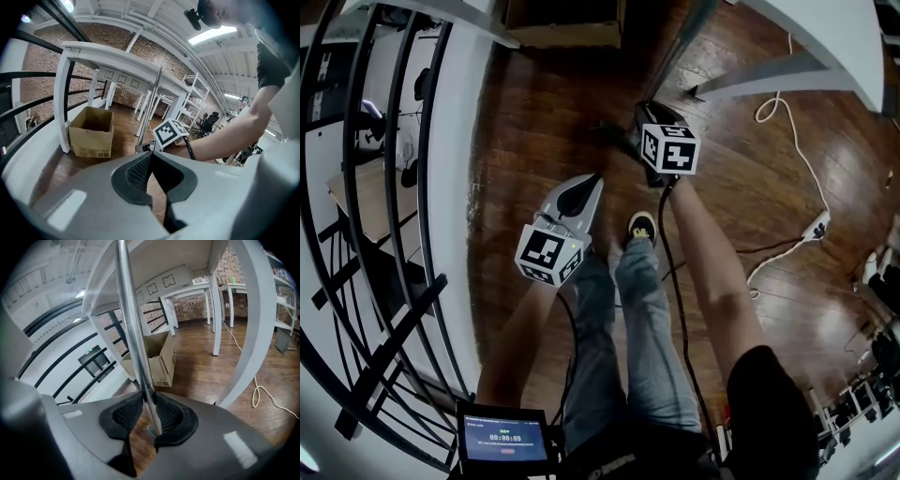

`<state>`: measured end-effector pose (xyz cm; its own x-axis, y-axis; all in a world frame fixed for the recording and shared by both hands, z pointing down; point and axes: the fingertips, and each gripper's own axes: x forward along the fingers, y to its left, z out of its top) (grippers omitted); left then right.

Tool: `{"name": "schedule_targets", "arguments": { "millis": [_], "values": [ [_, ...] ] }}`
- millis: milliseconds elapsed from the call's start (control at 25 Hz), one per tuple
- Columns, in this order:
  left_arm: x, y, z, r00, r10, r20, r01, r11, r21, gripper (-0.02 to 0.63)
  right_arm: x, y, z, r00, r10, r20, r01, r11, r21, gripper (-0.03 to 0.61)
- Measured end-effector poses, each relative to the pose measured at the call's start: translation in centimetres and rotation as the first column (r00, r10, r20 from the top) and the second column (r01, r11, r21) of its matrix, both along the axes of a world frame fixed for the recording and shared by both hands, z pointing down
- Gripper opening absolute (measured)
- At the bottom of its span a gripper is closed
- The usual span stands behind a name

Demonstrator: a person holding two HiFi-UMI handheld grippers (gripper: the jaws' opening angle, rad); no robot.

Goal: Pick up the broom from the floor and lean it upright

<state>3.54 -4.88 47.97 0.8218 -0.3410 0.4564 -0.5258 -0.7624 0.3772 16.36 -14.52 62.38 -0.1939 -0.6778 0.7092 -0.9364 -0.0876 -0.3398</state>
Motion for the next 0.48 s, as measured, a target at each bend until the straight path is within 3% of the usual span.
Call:
{"name": "schedule_targets", "arguments": {
  "millis": [480],
  "values": [
    [-1.05,-0.19,0.49,1.0,-0.013,0.003,0.013,1.0,-0.005,0.018,0.35,-1.13,0.27,0.997,-0.03,-0.075,0.031,0.999,0.016,0.092]
  ]
}}
